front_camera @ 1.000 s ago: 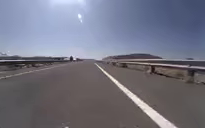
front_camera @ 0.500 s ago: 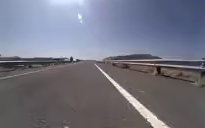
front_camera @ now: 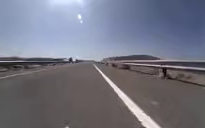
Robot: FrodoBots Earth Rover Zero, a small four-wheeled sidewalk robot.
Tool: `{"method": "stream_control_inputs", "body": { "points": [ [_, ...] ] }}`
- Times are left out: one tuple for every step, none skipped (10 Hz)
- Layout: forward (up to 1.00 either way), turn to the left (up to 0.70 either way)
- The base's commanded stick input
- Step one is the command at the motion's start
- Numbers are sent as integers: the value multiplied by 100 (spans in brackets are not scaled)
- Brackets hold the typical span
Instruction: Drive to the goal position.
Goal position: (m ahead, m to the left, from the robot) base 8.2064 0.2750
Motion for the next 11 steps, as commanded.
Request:
{"method": "stream_control_inputs", "body": {
  "points": [
    [100, 0],
    [100, 0],
    [100, 0],
    [100, 0],
    [100, 0],
    [100, 0],
    [100, 0],
    [100, 0],
    [100, 0],
    [100, 0],
    [100, 0]
  ]
}}
